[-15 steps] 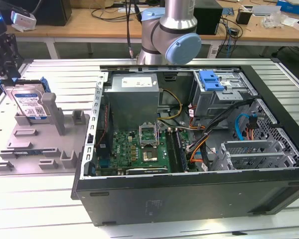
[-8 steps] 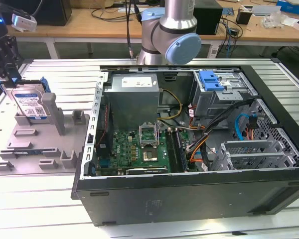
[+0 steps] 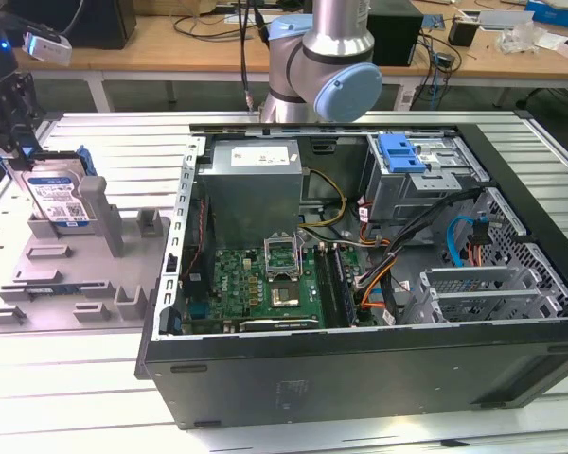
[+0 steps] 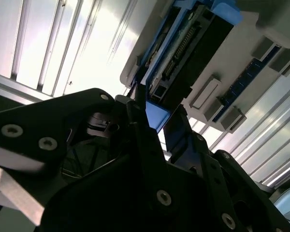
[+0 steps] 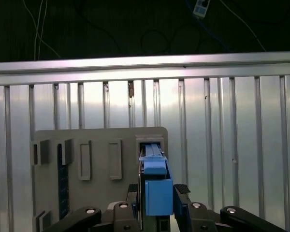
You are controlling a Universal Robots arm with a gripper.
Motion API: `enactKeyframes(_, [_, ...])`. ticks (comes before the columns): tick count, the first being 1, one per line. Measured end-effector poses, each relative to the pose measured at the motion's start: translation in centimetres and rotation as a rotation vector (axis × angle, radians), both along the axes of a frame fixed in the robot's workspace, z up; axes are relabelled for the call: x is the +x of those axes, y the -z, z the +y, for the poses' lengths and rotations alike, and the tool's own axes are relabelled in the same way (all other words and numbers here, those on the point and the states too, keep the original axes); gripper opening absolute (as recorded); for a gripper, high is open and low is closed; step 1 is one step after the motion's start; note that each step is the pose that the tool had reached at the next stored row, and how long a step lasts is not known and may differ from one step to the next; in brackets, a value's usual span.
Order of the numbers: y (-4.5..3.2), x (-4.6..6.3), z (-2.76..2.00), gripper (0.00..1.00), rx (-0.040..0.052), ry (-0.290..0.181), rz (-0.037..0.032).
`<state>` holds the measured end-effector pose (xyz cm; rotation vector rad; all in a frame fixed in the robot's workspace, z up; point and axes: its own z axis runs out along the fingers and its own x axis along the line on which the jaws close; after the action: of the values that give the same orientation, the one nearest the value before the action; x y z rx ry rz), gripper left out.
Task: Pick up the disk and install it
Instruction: 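Pick up the disk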
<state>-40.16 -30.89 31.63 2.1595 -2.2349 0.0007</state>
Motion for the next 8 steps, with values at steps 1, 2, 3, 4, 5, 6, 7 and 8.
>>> enactKeyframes(1, [0.07, 0.00, 0.00, 0.42, 0.0000, 0.000, 0.0001])
enactKeyframes(2, [0.14, 0.00, 0.00, 0.42, 0.0000, 0.000, 0.0001])
enactKeyframes(3, [0.21, -0.01, 0.00, 0.42, 0.0000, 0.000, 0.0000])
enactKeyframes(4, [0.32, -0.02, 0.00, 0.42, 0.0000, 0.000, 0.0001])
enactKeyframes(5, [0.38, -0.03, 0.00, 0.42, 0.0000, 0.000, 0.0001])
enactKeyframes(6, [0.44, -0.04, 0.00, 0.42, 0.0000, 0.000, 0.0001])
enactKeyframes(7, [0.50, -0.06, 0.00, 0.42, 0.0000, 0.000, 0.0001])
enactKeyframes(8, [0.56, -0.07, 0.00, 0.42, 0.0000, 0.000, 0.0001])
